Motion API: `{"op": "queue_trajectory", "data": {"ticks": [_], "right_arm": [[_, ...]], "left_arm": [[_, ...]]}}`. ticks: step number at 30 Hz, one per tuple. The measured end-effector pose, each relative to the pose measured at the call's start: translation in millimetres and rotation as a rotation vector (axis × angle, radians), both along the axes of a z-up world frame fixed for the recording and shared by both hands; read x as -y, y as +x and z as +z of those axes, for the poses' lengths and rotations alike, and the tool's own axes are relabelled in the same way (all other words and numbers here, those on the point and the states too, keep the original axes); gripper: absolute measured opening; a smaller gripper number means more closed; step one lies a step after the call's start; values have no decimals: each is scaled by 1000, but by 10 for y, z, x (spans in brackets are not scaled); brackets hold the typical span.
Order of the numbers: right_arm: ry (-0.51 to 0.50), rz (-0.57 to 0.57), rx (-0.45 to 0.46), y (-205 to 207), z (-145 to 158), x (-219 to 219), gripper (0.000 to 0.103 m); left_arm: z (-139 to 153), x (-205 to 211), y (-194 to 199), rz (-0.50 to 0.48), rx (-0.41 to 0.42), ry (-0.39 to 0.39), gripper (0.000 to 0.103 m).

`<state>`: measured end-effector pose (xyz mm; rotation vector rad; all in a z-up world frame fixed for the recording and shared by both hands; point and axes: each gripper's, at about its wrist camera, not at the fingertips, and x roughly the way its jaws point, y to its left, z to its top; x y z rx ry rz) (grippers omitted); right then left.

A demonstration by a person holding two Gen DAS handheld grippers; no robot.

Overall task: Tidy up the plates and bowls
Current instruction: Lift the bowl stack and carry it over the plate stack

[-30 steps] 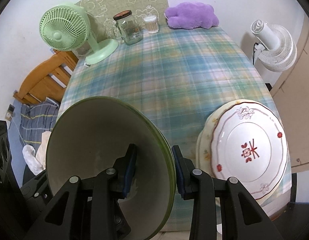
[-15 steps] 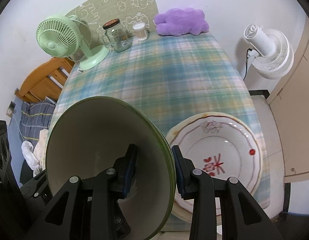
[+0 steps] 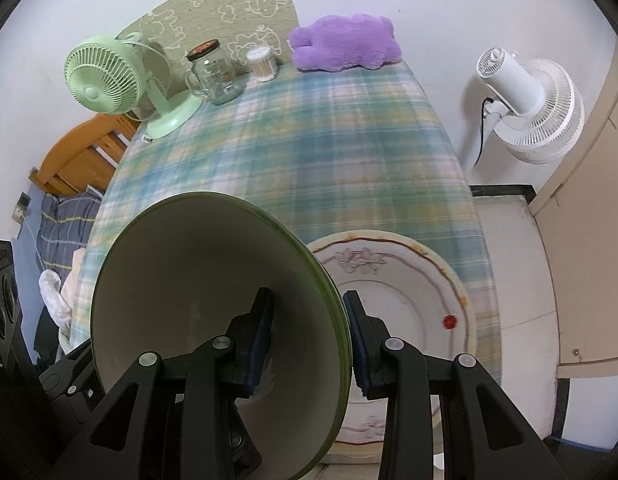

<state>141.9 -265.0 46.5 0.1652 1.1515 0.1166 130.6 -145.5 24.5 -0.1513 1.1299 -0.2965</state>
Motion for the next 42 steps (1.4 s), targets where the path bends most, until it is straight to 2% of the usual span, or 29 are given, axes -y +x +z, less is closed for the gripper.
{"op": "queue_trajectory", "data": {"ticks": [15,31,42], "right_arm": [[-18,5,-40,-45,-164,444,38],[-36,34,-133,22,-481,449,38],[-42,19,-128,147,-535,435,41]], "left_arm": [[-181,413,-53,12,-43,-17,66],[-484,440,-38,50,-139,-19,66],[-480,468,82,31,-110,15,66]]}}
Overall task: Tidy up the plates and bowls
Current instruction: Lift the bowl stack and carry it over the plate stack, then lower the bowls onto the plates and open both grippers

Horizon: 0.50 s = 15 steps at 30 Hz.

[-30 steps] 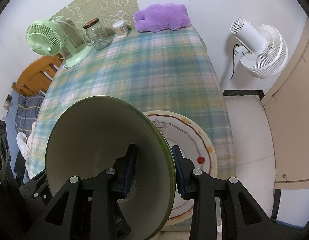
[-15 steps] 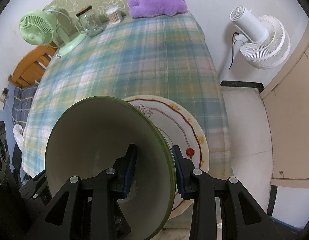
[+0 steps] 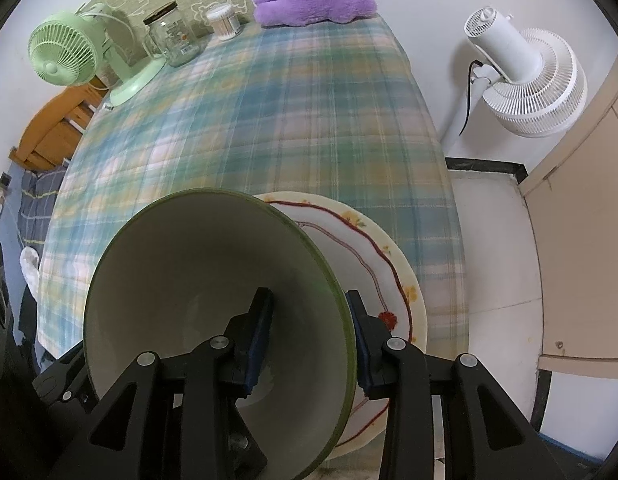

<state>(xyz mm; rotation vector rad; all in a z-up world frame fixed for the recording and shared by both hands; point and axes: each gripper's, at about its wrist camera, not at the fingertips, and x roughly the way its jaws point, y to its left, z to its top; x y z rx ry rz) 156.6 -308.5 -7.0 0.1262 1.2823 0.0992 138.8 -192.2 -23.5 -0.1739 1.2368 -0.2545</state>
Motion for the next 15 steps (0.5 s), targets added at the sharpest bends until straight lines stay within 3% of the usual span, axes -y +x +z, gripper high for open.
{"op": "queue_trajectory", "data": {"ticks": [7,9,12,14,15], "right_arm": [[15,-5,17,-28,-9,26,43],[19,-8,25,-52,-13,35,43],[6,-27,36,-88,-33,81,55],[-22,-44,41,-95,-43,109,69],[-26,-46,44,-101,-44,120,70]], "left_arm": [[13,31,-3,-10,19,33,68],[18,50,-12,-7,29,61,74],[21,59,-45,5,48,86,79],[23,77,-59,21,61,115,83],[28,80,-70,24,64,120,83]]}}
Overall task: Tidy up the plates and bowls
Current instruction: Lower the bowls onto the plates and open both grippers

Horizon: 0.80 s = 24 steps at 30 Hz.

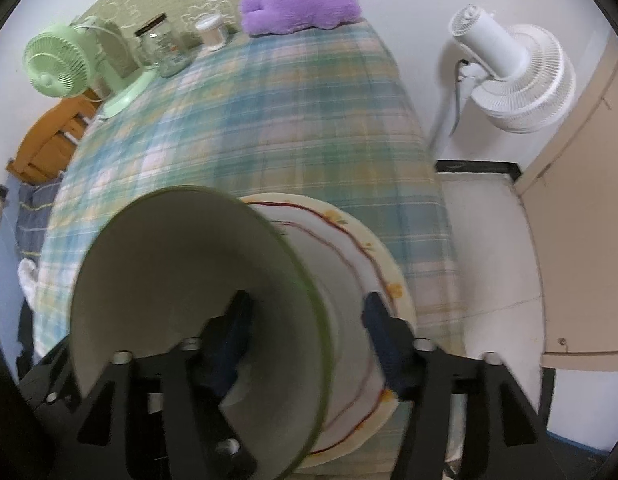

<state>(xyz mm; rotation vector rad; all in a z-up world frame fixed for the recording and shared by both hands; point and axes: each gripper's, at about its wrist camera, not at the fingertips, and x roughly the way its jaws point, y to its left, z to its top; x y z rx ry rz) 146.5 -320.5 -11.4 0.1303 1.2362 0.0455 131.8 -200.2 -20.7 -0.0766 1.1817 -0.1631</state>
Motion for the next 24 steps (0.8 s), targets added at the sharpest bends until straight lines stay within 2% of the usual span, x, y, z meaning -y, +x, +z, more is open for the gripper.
{"op": "queue_trajectory", "data": {"ticks": [6,13,24], "right_arm": [[-17,26,2,-17,35,4,70],[-22,30,77,-100,310,-38,70],[-87,-95,229,-348,791,-327,70]], "left_arm": [[49,-33,-35,32,-7,10,85],[307,-79,-87,2,72,16,85],[736,-566,-167,-60,221,13,85]]}}
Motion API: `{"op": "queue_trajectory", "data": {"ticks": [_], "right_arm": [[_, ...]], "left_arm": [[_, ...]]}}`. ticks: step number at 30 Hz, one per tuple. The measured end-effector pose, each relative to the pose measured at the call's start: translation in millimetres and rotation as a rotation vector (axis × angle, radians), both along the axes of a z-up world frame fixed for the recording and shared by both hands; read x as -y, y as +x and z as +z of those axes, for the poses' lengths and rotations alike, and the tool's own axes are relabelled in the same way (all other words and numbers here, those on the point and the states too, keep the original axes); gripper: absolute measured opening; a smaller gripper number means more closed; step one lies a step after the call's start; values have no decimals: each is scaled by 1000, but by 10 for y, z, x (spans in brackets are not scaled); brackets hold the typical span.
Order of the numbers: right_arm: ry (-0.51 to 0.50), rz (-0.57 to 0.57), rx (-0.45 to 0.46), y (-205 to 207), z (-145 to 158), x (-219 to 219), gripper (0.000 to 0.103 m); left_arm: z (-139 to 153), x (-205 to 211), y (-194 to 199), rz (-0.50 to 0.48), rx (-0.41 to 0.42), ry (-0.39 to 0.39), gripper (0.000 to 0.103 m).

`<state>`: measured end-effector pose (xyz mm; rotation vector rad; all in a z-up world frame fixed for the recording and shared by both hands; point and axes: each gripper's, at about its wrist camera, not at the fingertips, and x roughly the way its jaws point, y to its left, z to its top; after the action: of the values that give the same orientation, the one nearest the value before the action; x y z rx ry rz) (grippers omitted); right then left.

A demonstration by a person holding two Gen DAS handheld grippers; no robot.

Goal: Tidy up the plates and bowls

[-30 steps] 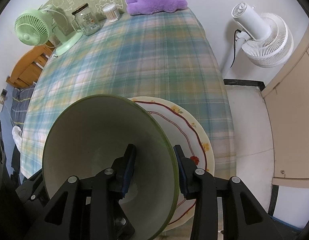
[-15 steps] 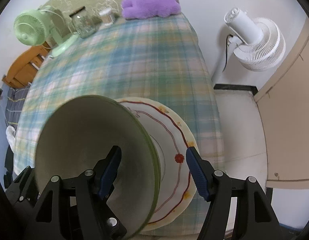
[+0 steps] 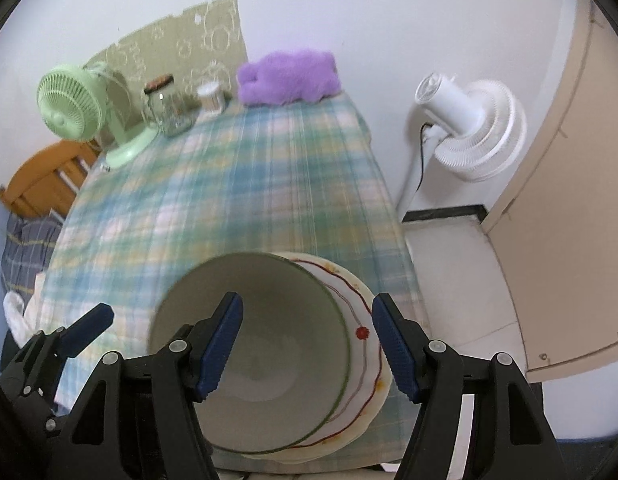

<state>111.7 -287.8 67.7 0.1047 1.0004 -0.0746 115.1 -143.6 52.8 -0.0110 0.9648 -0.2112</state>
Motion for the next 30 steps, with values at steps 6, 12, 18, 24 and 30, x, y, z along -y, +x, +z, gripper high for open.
{"op": "queue_trajectory", "data": {"ticks": [6,12,18,24,30], "right_arm": [[4,-55,90,-173,169,-447,70],[22,-79,161,-328,189,-999,70],[-8,-73,170,-428,114,-1455,70],[-26,-22,181,-534,-21,-1696,70],[-30,-20,277,-786,-168,-1813,71]], "left_arm": [[113,-519,-99,-21,59,-15,91],[143,-1108,-213,-11,135,33,97],[37,-1587,-329,36,158,51,97],[-65,-1915,-556,88,215,54,100],[-212,-2063,-805,116,280,50,101]]}}
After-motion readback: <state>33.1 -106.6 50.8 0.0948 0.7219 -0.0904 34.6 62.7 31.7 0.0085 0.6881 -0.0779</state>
